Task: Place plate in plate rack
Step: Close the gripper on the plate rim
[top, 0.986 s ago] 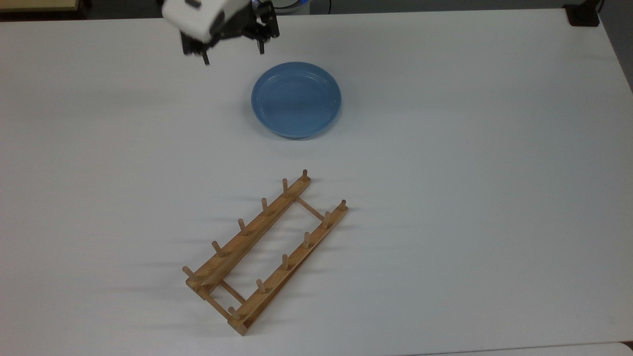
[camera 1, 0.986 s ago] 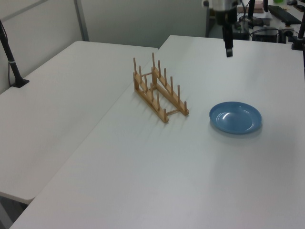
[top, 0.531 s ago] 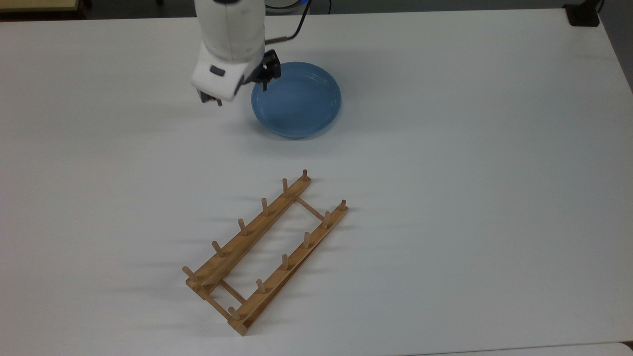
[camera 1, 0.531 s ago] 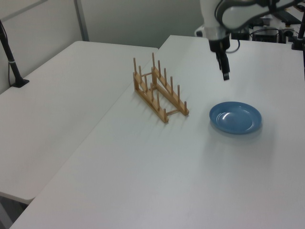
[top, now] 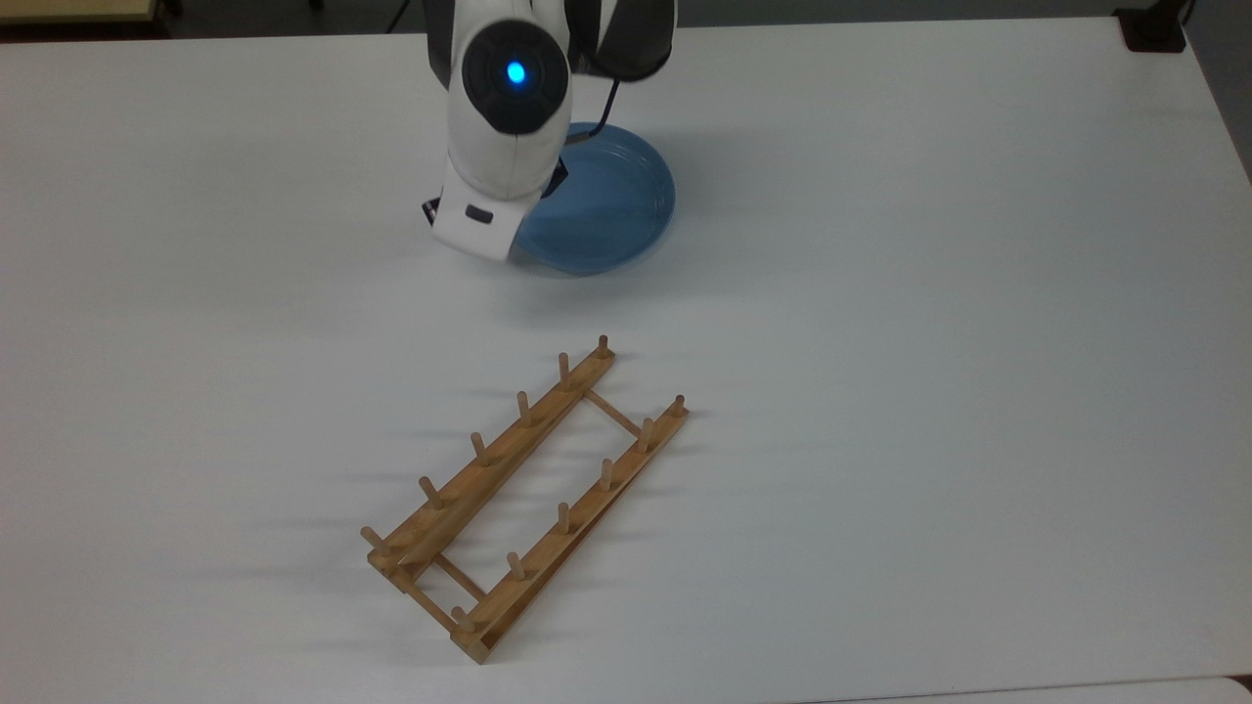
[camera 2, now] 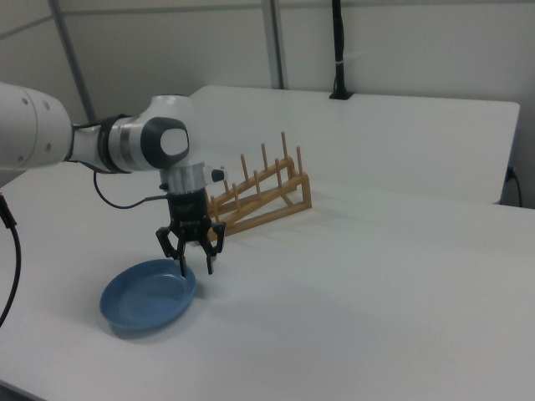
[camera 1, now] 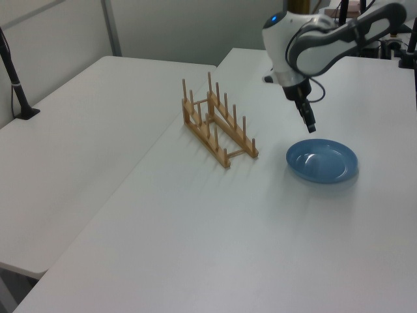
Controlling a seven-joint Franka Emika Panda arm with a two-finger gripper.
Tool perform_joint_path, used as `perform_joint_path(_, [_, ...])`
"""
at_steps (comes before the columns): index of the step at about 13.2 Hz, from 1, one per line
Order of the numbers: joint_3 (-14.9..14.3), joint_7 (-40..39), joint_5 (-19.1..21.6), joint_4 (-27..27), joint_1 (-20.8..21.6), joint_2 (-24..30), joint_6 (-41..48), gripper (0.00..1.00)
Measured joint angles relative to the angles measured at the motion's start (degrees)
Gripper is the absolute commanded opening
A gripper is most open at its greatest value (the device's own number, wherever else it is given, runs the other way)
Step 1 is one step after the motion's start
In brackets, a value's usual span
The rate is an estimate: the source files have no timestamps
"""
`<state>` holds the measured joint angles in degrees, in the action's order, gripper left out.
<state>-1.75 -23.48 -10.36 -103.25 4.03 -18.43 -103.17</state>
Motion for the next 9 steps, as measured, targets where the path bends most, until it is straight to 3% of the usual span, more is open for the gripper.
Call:
perform_joint_path(3, [0.1,0.0,-0.5,0.0,0.8,-2.0,-0.1,0.55])
perform_joint_path(5, [0.1,0.0,-0.7,0.0,1.5,-3.0,-0.1,0.36])
perform_joint_path(6, [0.1,0.0,-0.7,0.0,1.8,-3.3,-0.1,0.13])
perform_joint_path(7, [0.1,0.0,-0.7,0.0,1.9,-3.6,-0.2,0.00])
perform_joint_path(9, [0.0,0.0,-0.7,0.0,1.9,-3.6,-0.3,0.00])
